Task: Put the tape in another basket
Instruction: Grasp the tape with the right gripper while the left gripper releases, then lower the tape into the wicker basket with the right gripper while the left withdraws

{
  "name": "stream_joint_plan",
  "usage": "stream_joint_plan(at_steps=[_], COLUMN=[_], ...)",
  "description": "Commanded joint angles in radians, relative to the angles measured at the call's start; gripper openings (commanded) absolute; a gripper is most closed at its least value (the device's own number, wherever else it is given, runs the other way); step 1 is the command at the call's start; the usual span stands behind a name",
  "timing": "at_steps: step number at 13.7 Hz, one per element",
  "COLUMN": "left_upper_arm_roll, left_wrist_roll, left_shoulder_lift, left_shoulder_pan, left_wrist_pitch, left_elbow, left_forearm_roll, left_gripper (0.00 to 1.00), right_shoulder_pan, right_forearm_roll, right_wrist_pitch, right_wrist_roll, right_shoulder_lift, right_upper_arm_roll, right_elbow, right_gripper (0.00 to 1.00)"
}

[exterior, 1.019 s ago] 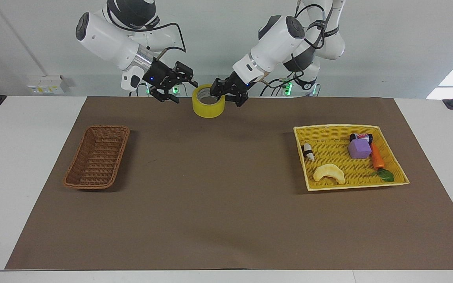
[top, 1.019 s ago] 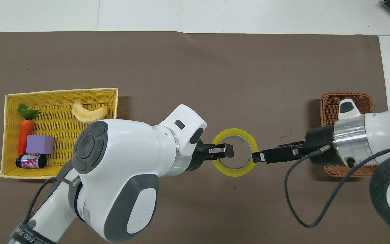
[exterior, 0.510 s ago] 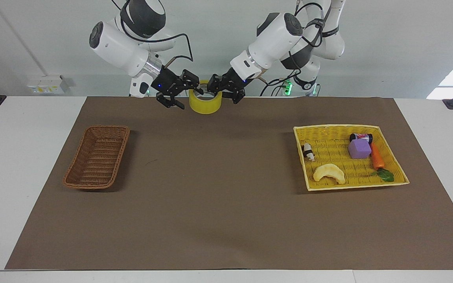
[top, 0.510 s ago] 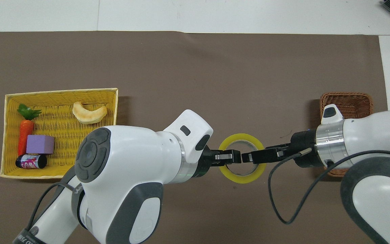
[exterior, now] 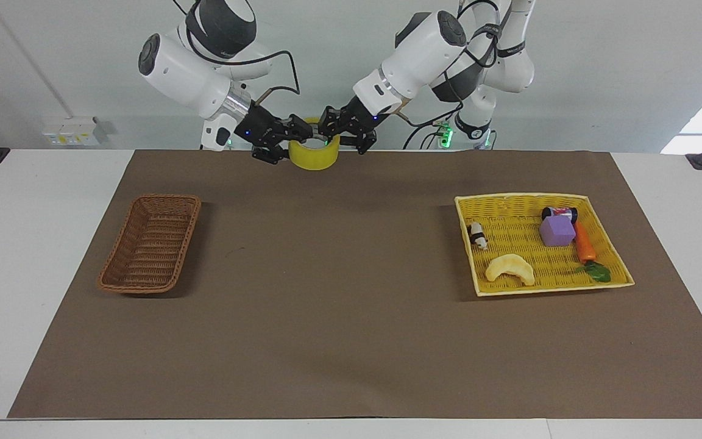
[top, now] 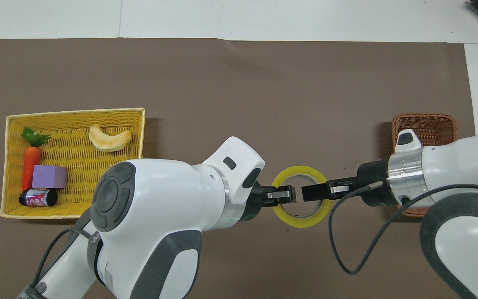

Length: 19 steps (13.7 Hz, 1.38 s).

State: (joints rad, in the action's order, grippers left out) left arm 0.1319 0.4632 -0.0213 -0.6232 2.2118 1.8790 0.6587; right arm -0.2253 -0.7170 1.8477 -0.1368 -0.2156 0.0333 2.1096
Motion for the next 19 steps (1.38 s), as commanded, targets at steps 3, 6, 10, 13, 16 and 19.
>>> stream_joint_plan(at_steps=[3, 6, 10, 13, 16, 19], left_upper_arm_roll=[-0.012, -0.028, -0.037, -0.037, -0.038, -0.038], left_wrist_roll=[0.020, 0.044, 0.058, 0.057, 0.049, -0.064], left_shoulder_lift=[-0.042, -0.074, -0.112, -0.111, -0.109, -0.108], left_shoulder_pan=[-0.004, 0.008, 0.135, 0.201, 0.292, 0.387], left_wrist_pitch=[-0.001, -0.014, -0.147, -0.242, -0.299, -0.357], left_elbow=[-0.003, -0.003, -0.008, -0.032, -0.034, -0.035], left_forearm_roll=[0.019, 0.018, -0.042, -0.256, -0.362, -0.450], left_gripper=[1.00, 1.00, 1.00, 1.00, 1.00, 1.00], right_shoulder_pan=[0.015, 0.020, 0.214, 0.361, 0.478, 0.500], right_forearm_roll=[0.001, 0.008, 0.235, 0.246, 0.258, 0.347], right_wrist_pitch=[-0.005, 0.008, 0.015, 0.034, 0.036, 0.059], right_wrist_roll=[0.019, 0.019, 0.011, 0.006, -0.105, -0.119], right_shoulder_lift=[0.002, 0.018, 0.114, 0.178, 0.292, 0.318], right_upper_arm_roll=[0.000, 0.005, 0.008, 0.010, 0.011, 0.014], right_elbow=[-0.008, -0.022, -0.144, -0.206, -0.264, -0.263], right_gripper=[0.00, 0.00, 0.00, 0.00, 0.00, 0.00])
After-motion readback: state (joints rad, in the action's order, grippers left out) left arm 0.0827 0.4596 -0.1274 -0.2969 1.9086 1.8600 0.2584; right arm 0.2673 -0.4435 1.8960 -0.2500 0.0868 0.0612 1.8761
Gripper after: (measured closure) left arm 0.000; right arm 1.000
